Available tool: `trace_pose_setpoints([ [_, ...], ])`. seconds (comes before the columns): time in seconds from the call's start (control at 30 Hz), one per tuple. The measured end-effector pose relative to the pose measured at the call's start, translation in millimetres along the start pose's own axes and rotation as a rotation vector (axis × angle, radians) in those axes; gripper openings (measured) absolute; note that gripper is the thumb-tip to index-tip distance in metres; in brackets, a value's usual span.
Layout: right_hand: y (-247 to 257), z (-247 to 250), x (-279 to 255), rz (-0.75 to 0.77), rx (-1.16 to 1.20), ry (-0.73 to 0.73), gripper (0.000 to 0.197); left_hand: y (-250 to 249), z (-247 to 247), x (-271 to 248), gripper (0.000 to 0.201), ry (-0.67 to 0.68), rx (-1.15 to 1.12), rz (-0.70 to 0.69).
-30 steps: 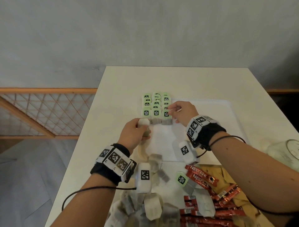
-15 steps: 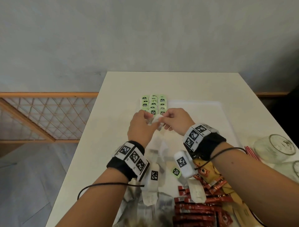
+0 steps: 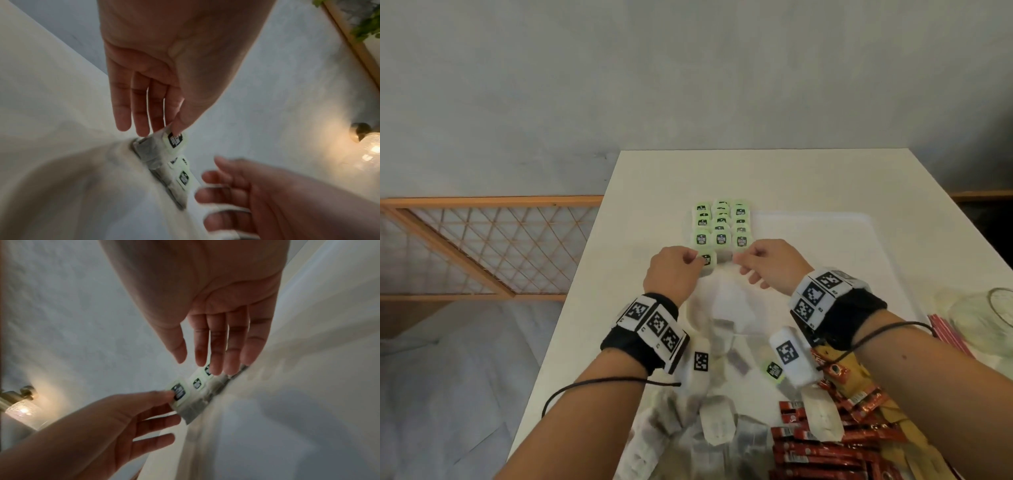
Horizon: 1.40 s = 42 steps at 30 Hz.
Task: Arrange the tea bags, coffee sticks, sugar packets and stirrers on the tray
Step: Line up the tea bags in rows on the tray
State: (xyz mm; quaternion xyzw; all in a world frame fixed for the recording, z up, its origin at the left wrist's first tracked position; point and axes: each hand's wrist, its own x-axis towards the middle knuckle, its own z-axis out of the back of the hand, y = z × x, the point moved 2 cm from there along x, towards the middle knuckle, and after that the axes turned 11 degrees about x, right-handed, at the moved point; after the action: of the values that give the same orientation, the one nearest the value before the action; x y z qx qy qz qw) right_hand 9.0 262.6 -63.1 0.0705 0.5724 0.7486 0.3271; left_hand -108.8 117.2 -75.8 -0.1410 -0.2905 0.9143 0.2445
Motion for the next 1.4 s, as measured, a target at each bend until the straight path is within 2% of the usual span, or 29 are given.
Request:
trace_pose_setpoints([
  [0.1, -11.9, 5.8, 8.3, -0.063, 0.000, 0.009, 0.013, 12.9, 0.0, 19.9, 0.014, 0.061, -0.053, 0.050],
  [0.23, -19.9, 9.2, 19.6, -0.101, 0.002, -0.011, 0.011, 15.7, 0.2, 42.2, 0.007, 0.087, -0.131, 0.060],
  [0.33, -24.3, 10.2, 27.4, -0.109, -0.001, -0.030, 0.010, 13.5, 0.9, 55.5, 0.024, 0.111, -0.191, 0.060],
  [0.4, -26.0, 11.0, 32.1, -0.116, 0.002, -0.062, 0.006, 10.8, 1.7, 59.4, 0.022, 0.132, -0.201, 0.042],
  [0.47, -25.9, 12.7, 36.2, -0.135, 0.008, -0.119, 0.004, 11.0, 2.9, 59.4, 0.019, 0.101, -0.210, 0.029],
  [0.57, -26.5, 13.7, 41.2, -0.186, 0.044, -0.186, 0.011, 17.0, 3.6, 57.6, 0.028, 0.000, -0.147, -0.014],
  [0.63, -25.7, 12.4, 43.6, -0.207, 0.034, -0.177, 0.012, 18.7, 1.0, 55.7, 0.032, 0.079, -0.056, -0.056],
  [0.73, -21.0, 9.3, 46.7, -0.219, 0.026, -0.167, 0.010, 15.9, -2.7, 54.2, 0.027, 0.226, 0.069, -0.080],
  [1.0, -15.2, 15.0, 25.9, -0.159, -0.043, -0.140, 0.017, -3.3, 9.8, 43.6, 0.023, 0.304, 0.203, -0.097],
  [1.13, -18.0, 13.6, -16.8, -0.084, -0.026, -0.015, 0.019, -6.5, 21.5, 8.8, 0.026, 0.349, 0.292, -0.180],
  [1.3, -28.4, 0.3, -72.7, -0.031, 0.017, 0.100, 0.017, -1.2, 30.0, -49.3, 0.027, 0.569, 0.478, -0.247],
  [1.4, -40.5, -10.2, -96.6, -0.029, 0.014, 0.135, 0.015, 6.3, 34.8, -79.2, 0.038, 0.688, 0.566, -0.237],
])
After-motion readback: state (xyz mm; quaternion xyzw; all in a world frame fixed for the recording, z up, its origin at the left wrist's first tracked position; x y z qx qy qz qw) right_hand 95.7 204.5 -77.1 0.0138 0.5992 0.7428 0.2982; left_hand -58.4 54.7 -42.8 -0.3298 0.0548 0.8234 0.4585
